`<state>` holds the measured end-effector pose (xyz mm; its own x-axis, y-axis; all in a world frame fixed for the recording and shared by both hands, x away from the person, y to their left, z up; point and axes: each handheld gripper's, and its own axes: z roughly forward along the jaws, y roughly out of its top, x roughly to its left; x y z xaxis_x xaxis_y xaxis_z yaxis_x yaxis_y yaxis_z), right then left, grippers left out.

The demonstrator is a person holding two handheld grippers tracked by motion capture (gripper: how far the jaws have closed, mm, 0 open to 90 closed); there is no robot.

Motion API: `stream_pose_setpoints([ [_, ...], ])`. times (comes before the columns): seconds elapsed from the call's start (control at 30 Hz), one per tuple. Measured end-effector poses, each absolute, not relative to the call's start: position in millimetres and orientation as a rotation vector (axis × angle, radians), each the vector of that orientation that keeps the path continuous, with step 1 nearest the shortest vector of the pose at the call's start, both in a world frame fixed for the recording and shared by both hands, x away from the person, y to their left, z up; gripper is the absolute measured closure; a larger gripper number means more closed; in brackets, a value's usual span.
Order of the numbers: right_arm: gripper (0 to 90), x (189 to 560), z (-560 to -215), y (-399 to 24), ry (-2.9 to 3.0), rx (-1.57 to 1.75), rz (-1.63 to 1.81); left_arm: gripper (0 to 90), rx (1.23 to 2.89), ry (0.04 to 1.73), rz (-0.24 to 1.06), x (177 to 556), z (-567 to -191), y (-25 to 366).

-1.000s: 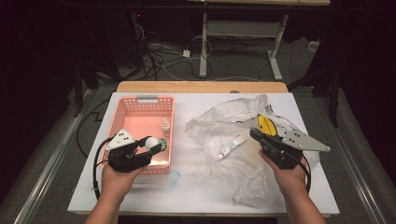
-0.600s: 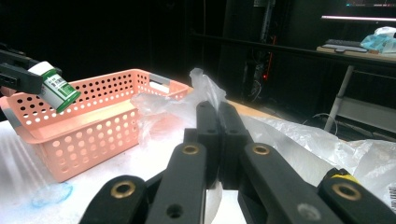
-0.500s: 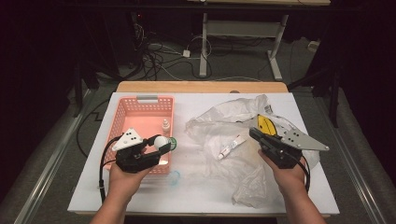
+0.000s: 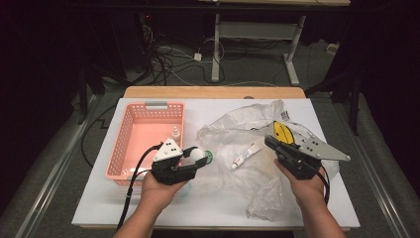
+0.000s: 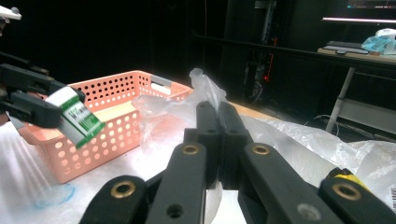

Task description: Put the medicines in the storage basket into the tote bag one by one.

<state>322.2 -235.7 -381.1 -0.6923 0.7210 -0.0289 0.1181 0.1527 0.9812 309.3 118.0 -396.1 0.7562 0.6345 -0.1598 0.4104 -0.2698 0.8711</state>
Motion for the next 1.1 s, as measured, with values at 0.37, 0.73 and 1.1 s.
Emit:
stream_pose_setpoints([
  [0.37, 90.0, 323, -382, -236, 1.932, 0.797, 1.576, 49.0, 1.950, 0.754, 0.230, 326, -408, 70],
  [0.73, 90.0, 323, -383, -237, 1.936, 0.798, 1.578, 49.0, 1.961, 0.747, 0.213, 342, -422, 40],
  [1.1, 90.0, 324, -383, -239, 1.929, 0.807, 1.576, 48.9, 1.985, 0.727, 0.185, 354, -441, 12],
])
